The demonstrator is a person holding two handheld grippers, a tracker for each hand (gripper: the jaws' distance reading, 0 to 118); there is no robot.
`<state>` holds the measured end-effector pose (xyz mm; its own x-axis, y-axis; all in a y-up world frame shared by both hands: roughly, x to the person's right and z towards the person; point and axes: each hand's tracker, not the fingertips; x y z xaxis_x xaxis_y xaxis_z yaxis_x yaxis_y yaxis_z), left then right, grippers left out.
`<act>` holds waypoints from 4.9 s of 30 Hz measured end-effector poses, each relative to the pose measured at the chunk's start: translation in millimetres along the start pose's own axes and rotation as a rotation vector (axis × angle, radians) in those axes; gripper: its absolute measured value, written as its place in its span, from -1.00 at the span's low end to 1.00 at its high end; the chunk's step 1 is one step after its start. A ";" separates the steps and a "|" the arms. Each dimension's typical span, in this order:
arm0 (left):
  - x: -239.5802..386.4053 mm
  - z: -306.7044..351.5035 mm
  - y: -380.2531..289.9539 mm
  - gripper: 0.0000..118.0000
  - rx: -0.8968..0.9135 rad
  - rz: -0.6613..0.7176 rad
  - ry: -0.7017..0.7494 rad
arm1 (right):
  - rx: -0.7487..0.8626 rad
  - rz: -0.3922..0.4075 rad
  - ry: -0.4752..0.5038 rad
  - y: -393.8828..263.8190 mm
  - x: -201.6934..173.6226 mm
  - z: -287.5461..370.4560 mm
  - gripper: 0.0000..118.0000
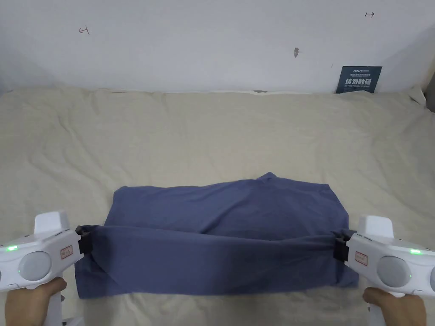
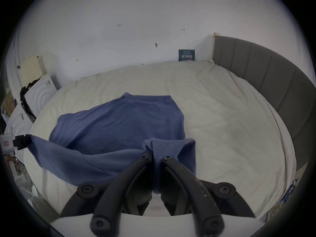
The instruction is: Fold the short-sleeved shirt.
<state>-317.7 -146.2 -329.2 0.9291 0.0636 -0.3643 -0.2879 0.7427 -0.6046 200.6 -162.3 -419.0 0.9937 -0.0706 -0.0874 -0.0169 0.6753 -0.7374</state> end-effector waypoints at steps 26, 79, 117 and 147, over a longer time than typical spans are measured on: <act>25.3 -7.2 30.9 0.95 0.039 -0.069 -0.025 | 0.155 0.012 0.023 31.3 -14.5 20.7 0.89; -9.3 -48.8 -77.8 0.16 -0.277 -0.011 0.070 | 0.399 0.117 -0.057 -29.0 -32.3 113.6 -0.98; -41.5 34.6 -74.7 -0.86 -0.171 0.054 -0.023 | -0.092 0.003 -0.022 -87.8 26.7 35.5 -0.81; 43.3 155.5 -34.4 0.92 0.281 -0.028 -0.086 | 0.426 0.077 0.020 -43.5 -27.6 177.0 0.84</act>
<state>-231.5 -65.3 -214.0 0.9556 0.0878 -0.2813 -0.1972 0.8998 -0.3892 193.6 -59.8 -266.0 0.9889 -0.0192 -0.1472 -0.0397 0.9214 -0.3866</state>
